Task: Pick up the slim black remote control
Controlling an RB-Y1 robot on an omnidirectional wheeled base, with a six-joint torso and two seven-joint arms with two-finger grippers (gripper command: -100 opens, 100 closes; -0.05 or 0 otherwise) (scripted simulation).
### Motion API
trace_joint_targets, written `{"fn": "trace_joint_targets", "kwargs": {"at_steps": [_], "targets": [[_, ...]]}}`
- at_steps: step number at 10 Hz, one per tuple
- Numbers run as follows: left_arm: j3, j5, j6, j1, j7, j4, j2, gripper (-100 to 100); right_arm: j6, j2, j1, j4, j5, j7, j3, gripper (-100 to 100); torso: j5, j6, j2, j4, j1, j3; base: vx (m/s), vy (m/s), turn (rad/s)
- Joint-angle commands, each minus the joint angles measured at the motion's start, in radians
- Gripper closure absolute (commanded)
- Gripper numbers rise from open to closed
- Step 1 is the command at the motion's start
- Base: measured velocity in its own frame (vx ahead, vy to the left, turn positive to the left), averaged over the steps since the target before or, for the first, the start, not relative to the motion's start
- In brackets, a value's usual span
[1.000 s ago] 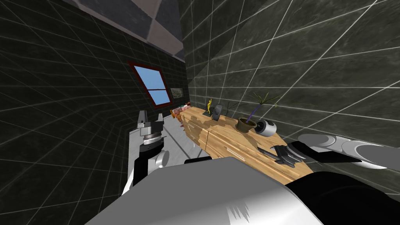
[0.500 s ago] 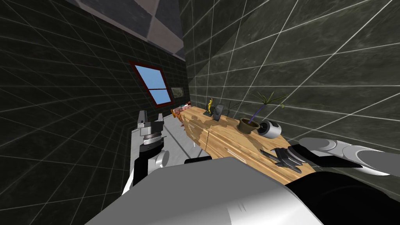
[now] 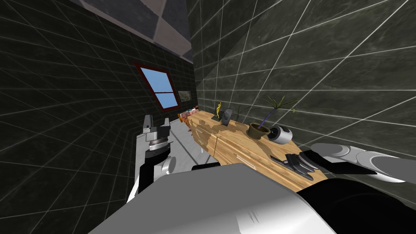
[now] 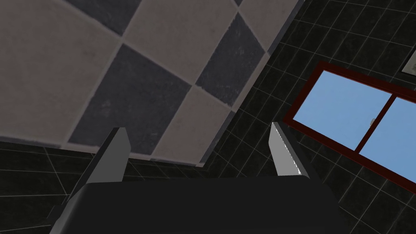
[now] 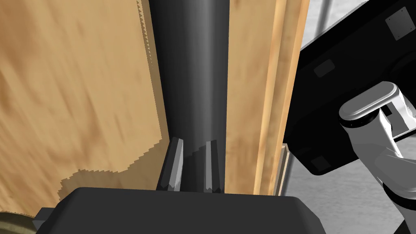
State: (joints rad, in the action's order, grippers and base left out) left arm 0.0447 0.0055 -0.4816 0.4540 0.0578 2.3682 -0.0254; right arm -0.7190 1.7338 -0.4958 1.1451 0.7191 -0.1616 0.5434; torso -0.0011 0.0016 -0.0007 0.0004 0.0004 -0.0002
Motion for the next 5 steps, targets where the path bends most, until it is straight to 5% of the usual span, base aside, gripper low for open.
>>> {"fn": "trace_joint_targets", "kwargs": {"at_steps": [1, 2, 4, 5], "targets": [[0.000, 0.000, 0.000, 0.000, 0.000, 0.000, 0.000, 0, 0.000, 0.000, 0.000, 0.000, 0.000, 0.000, 0.000, 0, 0.000, 0.000, 0.000, 0.000, 0.000, 0.000, 0.000, 0.000, 0.000], [0.000, 0.000, 0.000, 0.000, 0.000, 0.000, 0.000, 0, -0.017, 0.034, 0.001, 0.011, -0.011, 0.008, -0.007, 100, 0.000, 0.000, 0.000, 0.000, 0.000, 0.000, -0.008, 0.011, -0.094], [0.000, 0.000, 0.000, 0.000, 0.000, 0.000, 0.000, 0, -0.025, 0.027, 0.011, -0.001, -0.002, 0.008, -0.006, 100, 0.001, 0.001, 0.001, 0.000, 0.002, 0.001, -0.009, 0.011, -0.038], [0.000, 0.000, 0.000, 0.000, 0.000, 0.000, 0.000, 0, -0.026, 0.029, 0.010, 0.000, -0.003, 0.008, -0.006, 0, 0.001, 0.000, 0.001, 0.000, 0.001, 0.001, 0.000, 0.000, 0.000]]}}
